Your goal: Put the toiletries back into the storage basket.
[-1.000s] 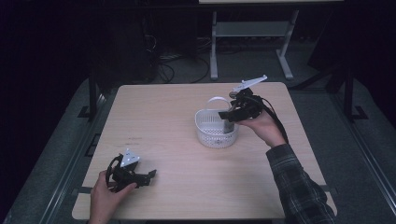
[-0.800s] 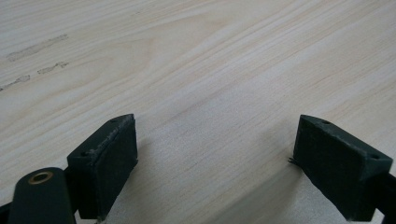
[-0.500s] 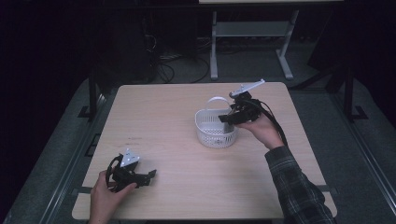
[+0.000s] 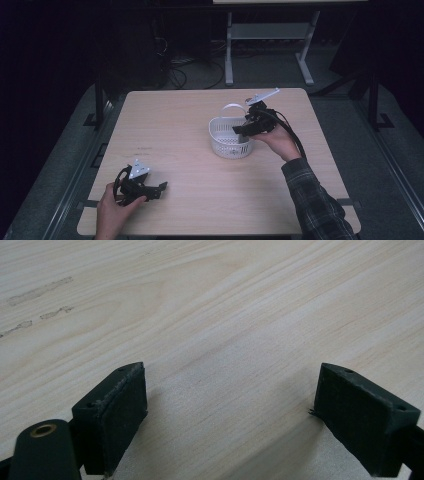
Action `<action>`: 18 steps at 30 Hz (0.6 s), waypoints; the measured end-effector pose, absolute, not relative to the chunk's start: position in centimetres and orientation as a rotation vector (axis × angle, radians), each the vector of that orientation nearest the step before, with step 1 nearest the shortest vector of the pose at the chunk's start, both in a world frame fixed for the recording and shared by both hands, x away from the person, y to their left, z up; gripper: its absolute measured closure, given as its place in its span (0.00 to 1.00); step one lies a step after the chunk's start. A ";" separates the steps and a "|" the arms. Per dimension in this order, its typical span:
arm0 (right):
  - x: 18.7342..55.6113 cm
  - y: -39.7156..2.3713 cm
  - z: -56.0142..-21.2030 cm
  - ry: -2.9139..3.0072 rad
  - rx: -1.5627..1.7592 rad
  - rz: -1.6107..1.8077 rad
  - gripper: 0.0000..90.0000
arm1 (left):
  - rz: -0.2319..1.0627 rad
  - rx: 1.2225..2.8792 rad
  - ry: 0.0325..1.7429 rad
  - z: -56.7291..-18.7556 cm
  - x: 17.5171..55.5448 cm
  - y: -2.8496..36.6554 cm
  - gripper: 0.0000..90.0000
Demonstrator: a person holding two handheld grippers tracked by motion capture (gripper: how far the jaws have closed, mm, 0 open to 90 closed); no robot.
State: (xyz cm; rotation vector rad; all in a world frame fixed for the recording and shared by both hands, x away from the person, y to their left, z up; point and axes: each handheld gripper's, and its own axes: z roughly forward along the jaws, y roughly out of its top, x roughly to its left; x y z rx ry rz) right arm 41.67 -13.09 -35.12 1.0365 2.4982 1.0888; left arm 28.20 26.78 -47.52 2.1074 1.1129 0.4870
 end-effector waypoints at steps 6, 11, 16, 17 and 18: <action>41.7 -13.1 -35.7 2.506 1.049 1.080 0.33 | 0.487 2.107 1.113 -47.5 28.2 26.8 0.14; 41.7 -13.1 -35.8 2.508 1.050 1.082 0.33 | 0.487 2.107 1.113 -47.5 28.2 26.8 0.14; 41.7 -13.1 -35.8 2.509 1.054 1.082 0.33 | 0.487 2.107 1.113 -47.5 28.2 26.8 0.14; 41.8 -13.1 -35.9 2.507 1.056 1.083 0.33 | 0.487 2.107 1.113 -47.5 28.2 26.8 0.14; 41.8 -13.1 -35.9 2.507 1.060 1.083 0.32 | 0.487 2.107 1.114 -47.5 28.2 26.8 0.14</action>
